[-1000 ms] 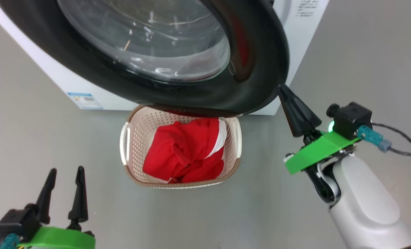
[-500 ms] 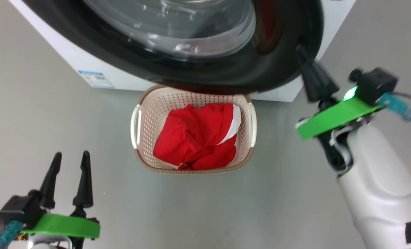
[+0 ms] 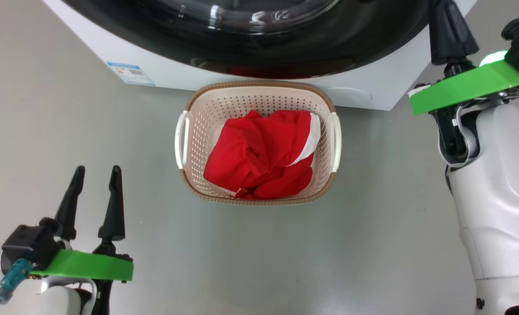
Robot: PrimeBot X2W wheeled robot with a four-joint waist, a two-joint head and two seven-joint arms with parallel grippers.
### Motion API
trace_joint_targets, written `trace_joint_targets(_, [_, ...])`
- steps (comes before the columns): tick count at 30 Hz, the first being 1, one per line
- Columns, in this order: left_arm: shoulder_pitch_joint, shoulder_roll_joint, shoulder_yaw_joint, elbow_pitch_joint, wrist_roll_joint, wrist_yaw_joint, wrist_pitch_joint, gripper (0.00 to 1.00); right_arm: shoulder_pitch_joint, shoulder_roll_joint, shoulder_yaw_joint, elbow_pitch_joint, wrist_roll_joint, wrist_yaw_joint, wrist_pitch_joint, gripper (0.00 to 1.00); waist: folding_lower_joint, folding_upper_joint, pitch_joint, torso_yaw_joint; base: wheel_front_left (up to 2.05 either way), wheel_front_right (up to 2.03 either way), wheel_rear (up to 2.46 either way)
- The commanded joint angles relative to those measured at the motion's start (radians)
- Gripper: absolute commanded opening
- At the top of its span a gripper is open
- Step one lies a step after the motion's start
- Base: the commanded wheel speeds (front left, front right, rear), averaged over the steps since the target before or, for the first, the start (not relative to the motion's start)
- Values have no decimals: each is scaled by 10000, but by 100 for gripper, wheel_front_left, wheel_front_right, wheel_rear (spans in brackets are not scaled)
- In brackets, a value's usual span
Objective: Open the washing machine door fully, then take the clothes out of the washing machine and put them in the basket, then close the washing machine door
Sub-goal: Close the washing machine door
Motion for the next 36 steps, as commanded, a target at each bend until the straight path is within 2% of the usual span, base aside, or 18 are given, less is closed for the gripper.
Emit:
trace_joint_targets(1, [-218,292,316,-254,-46,-31,-80,100,-312,178,12,-220,-151,14,-115,0,0,0,99,95,0,0,0])
trace_joint_targets(5, [-308,292,249,-253,-51,-31,-80,100,-447,260,-228,-321,-271,14,-115,0,0,0,149,188,0,0,0])
trace_joint_targets(10, [-264,263,244,-164,-26,-31,-80,100,73,207,61,-396,-365,14,-115,0,0,0,-30,202,0,0,0])
trace_joint_targets(11, [-233,264,251,-134,-16,-31,-80,100,226,178,151,-372,-376,14,-115,3,0,0,-110,185,0,0,0])
trace_joint_targets(13, [-153,280,269,-71,-2,-31,-80,100,535,125,287,-343,-342,14,-115,34,0,0,-254,136,0,0,0])
trace_joint_targets(14, [-109,296,260,-28,3,-31,-80,100,712,106,375,-329,-327,14,-115,44,0,0,-337,105,0,0,0])
trace_joint_targets(15, [-109,296,260,-28,3,-31,-80,100,712,106,375,-329,-327,14,-115,44,0,0,-337,105,0,0,0])
trace_joint_targets(16, [-69,322,235,26,4,-31,-80,100,900,90,480,-320,-295,14,-115,62,0,0,-420,79,0,0,0])
trace_joint_targets(17, [-34,348,226,85,0,-31,-80,100,1091,76,577,-338,-258,14,-115,100,0,0,-502,49,0,0,0])
trace_joint_targets(25, [327,547,341,489,-35,-31,-80,100,2551,-260,1384,-285,30,14,-115,100,0,0,-1234,-342,0,0,0])
trace_joint_targets(36, [897,772,406,747,-188,-31,-80,100,4375,-612,1347,-537,188,14,-115,100,0,0,-2141,-931,0,0,0])
